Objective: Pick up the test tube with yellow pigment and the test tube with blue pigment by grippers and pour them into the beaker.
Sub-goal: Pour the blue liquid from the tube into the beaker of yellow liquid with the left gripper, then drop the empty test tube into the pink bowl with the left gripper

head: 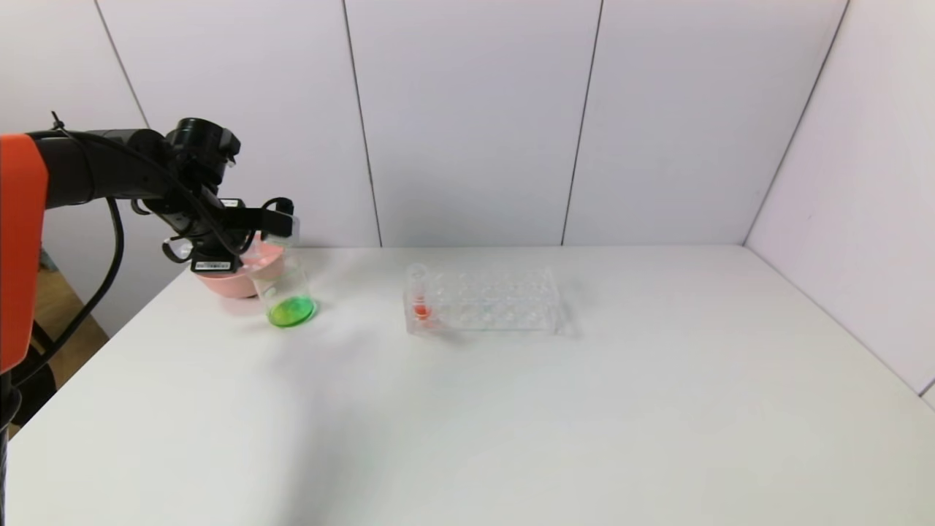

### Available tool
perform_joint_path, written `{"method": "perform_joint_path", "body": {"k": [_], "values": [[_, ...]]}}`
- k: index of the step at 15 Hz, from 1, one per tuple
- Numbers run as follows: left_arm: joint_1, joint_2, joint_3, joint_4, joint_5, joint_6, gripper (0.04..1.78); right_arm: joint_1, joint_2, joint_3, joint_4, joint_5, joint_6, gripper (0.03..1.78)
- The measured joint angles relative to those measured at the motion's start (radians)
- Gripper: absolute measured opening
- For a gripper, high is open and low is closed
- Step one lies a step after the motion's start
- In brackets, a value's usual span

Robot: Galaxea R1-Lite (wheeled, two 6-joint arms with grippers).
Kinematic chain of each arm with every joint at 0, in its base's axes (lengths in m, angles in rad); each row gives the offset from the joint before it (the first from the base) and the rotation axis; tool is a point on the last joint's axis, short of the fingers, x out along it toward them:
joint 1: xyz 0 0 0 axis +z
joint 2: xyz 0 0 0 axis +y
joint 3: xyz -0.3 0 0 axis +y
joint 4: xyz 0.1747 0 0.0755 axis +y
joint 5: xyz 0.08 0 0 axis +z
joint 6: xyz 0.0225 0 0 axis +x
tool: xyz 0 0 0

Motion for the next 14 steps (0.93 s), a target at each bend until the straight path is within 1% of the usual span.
{"method": "perform_joint_path", "body": {"k": [6,10,12,14], "values": [[-0.002,-0.001,0.0,0.005,0.002,-0.001,0.46,0.0,0.0,0.0,0.0,0.0,0.0,1.71],[0.003,-0.022,0.001,0.025,-0.002,-0.043,0.46,0.0,0.0,0.0,0.0,0.0,0.0,1.71],[0.017,-0.045,0.004,0.027,-0.008,-0.069,0.46,0.0,0.0,0.0,0.0,0.0,0.0,1.71],[0.046,-0.07,0.008,0.024,-0.044,-0.113,0.46,0.0,0.0,0.0,0.0,0.0,0.0,1.71]]}}
